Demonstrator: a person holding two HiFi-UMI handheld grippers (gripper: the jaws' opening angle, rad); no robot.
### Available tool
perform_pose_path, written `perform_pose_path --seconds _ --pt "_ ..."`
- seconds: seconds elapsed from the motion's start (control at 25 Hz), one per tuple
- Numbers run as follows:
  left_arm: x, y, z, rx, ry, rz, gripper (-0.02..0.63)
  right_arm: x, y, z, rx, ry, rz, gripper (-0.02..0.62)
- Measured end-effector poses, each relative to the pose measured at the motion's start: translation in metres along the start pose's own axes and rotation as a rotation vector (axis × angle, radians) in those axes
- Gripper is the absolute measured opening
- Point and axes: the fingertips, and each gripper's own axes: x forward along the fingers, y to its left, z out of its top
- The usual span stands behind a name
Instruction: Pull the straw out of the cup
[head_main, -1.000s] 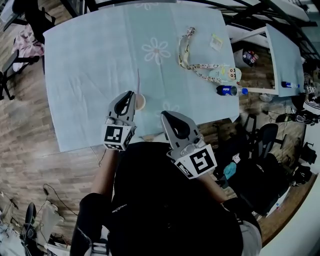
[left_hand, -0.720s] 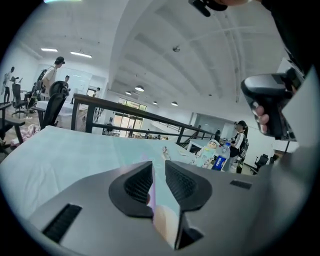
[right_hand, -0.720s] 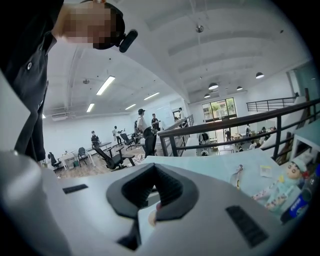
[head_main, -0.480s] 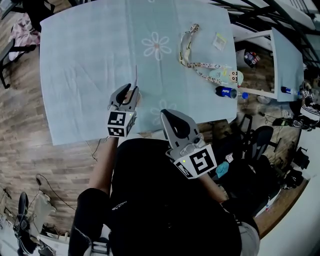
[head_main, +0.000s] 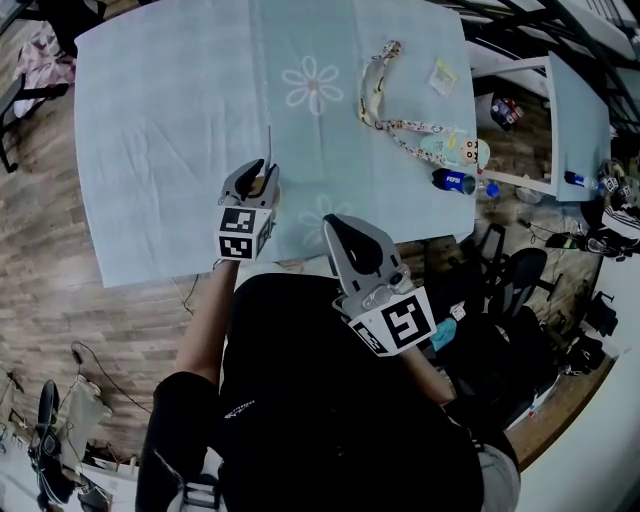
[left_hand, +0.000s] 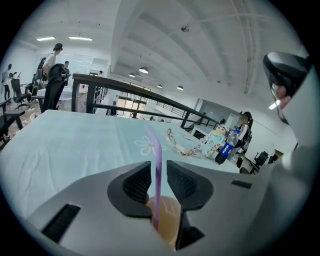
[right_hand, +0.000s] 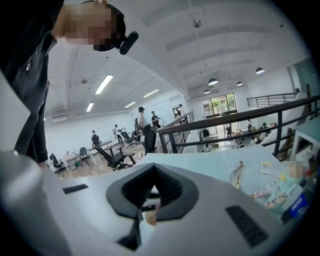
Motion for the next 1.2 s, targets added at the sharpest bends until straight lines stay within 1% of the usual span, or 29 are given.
perform_pose_path --seconds 0.08,0.16,0.24,0.36,0.56,0.88,1.2 --pt "0.001 0.001 -0.001 0.004 0.008 0.006 0.098 0.000 -0.001 0.001 0.001 -0.004 -0.005 0.009" --pt "0.002 0.001 -0.002 0.013 0.014 0.010 0.064 0.000 -0.001 0.001 0.003 -0.005 -0.008 0.009" --pt "0.002 0.002 -0.003 0.025 0.020 0.009 0.049 0.000 0.000 0.001 0.005 -0.006 -0.010 0.009" --pt "0.003 0.001 -0.004 0.040 0.024 0.000 0.035 0.000 0.002 -0.001 0.005 -0.008 -0.012 0.009" --pt "0.001 0.000 -0.003 0.042 0.015 -0.001 0.032 -0.001 0.007 0.000 0.000 -0.014 -0.008 0.009" --pt "-0.015 -0.003 0.013 0.045 -0.065 0.004 0.029 -0.003 0.015 0.001 -0.015 -0.026 -0.005 0.009" --pt "-0.052 -0.007 0.040 0.040 -0.176 0.007 0.029 -0.007 0.035 0.002 -0.035 -0.053 0.009 0.009"
